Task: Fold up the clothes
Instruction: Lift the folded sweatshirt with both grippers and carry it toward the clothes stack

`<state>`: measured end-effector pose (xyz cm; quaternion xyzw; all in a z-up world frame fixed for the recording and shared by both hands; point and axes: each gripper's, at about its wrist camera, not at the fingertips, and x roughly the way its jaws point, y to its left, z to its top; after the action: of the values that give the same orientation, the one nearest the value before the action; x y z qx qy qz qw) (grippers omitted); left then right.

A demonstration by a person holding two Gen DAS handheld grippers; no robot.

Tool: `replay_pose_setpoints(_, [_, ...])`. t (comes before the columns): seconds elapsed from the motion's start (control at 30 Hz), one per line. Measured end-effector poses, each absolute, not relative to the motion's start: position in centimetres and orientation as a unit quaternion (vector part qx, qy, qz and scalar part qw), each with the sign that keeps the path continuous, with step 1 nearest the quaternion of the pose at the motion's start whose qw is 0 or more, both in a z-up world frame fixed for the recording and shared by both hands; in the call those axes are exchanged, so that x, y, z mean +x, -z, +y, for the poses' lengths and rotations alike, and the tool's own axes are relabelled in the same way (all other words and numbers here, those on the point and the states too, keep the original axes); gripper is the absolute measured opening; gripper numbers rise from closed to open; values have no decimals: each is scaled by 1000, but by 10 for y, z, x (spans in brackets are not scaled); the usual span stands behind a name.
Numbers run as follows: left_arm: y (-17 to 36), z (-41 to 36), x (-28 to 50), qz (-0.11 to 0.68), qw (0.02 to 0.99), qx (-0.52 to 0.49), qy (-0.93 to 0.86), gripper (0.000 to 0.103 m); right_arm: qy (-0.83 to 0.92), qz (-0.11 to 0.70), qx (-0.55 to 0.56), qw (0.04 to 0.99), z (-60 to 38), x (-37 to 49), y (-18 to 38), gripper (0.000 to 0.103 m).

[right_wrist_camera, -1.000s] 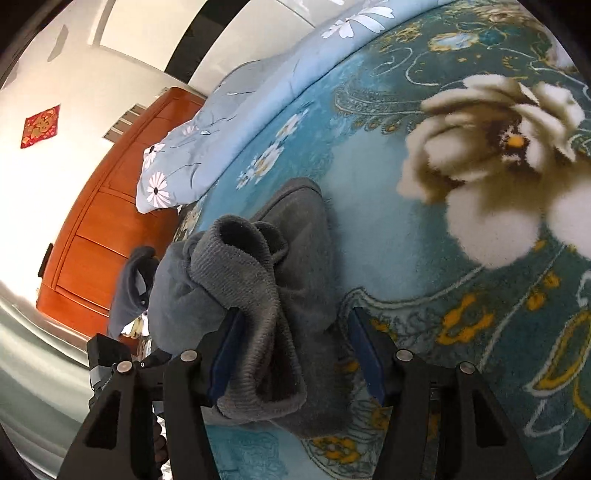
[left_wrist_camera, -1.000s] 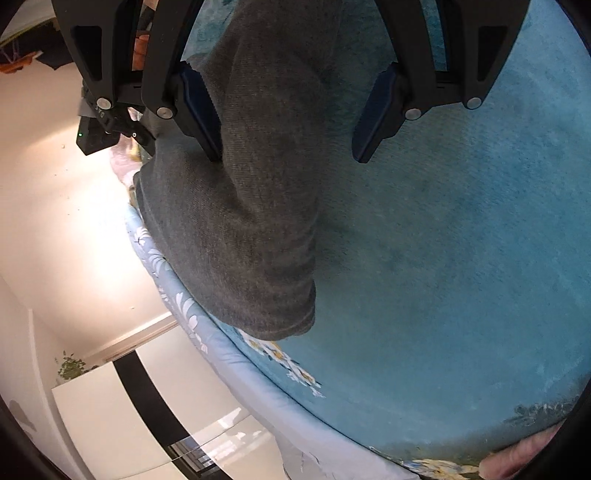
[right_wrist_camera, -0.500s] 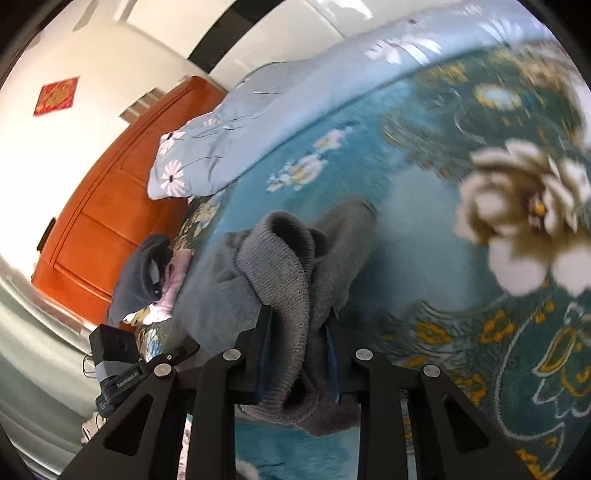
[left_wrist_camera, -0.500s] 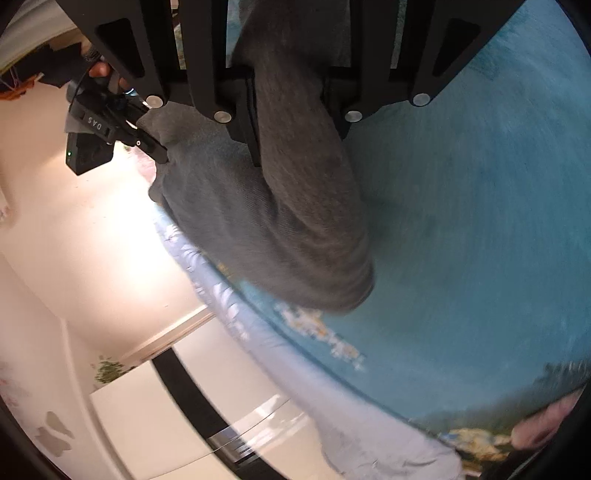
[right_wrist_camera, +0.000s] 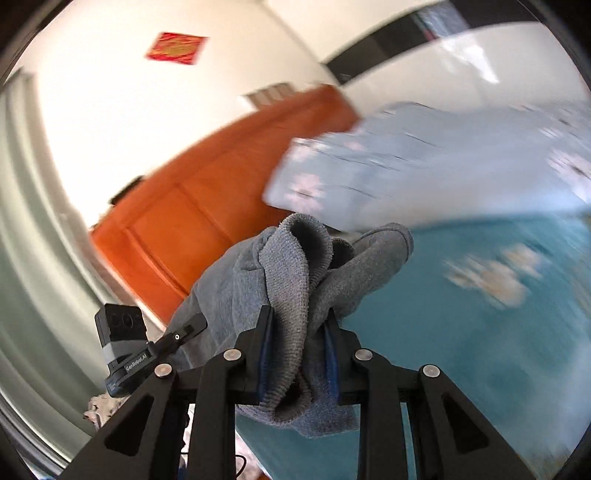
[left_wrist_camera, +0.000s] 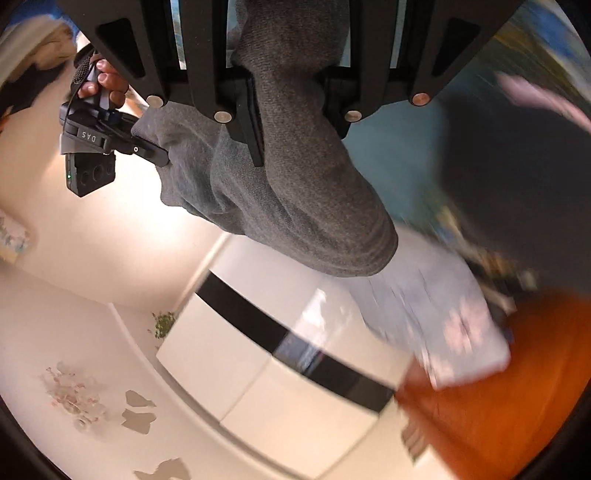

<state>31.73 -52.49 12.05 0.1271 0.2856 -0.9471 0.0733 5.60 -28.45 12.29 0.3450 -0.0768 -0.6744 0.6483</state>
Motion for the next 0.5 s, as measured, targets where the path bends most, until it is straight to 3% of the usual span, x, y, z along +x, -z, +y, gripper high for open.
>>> replay_pose_setpoints(0.27, [-175, -697, 395, 234, 183, 147, 943, 26, 601, -84, 347, 715, -507, 115, -122, 26])
replay_pose_setpoints(0.33, [-165, -736, 406, 248, 205, 147, 935, 26, 597, -85, 352, 715, -541, 126, -102, 26])
replay_pose_setpoints(0.5, [-82, -810, 419, 338, 252, 201, 884, 27, 582, -56, 412, 698, -587, 150, -32, 26])
